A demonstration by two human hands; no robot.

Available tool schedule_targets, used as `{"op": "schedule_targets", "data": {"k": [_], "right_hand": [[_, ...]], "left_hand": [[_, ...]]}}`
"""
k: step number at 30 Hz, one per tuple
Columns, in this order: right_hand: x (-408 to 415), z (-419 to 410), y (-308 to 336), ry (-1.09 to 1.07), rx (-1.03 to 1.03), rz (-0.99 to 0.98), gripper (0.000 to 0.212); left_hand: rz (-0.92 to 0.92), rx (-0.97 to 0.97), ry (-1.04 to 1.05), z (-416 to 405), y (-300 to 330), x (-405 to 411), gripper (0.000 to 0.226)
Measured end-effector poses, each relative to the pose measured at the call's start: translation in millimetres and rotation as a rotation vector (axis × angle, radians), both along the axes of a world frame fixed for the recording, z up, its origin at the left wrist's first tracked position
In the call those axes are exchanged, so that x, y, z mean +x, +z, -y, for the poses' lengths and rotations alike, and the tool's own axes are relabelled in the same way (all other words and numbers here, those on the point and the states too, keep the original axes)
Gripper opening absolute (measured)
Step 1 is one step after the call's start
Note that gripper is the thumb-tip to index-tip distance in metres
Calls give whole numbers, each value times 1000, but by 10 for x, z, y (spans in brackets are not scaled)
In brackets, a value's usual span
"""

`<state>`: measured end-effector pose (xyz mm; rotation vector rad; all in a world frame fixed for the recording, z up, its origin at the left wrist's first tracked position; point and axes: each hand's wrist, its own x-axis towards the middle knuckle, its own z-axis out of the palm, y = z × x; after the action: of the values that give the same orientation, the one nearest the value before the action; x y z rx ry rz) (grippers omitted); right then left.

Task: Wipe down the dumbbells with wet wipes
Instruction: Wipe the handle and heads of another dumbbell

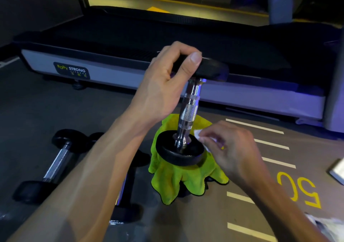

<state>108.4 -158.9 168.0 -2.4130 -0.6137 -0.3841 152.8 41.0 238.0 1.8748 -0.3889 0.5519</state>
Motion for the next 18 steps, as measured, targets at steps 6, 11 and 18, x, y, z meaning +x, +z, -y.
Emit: {"op": "schedule_targets", "data": {"k": [6,11,18], "right_hand": [[-105,-299,45,146,71,198,10],[-25,-259,80,98,-156,190,6],[173,-362,303,16,-24,335,4]], "left_hand": [[-25,-20,11,-43,-9,35,25],[-43,-31,-5,-81,-11,1,20],[-53,-73,-32,-110,-31,5,16]]}}
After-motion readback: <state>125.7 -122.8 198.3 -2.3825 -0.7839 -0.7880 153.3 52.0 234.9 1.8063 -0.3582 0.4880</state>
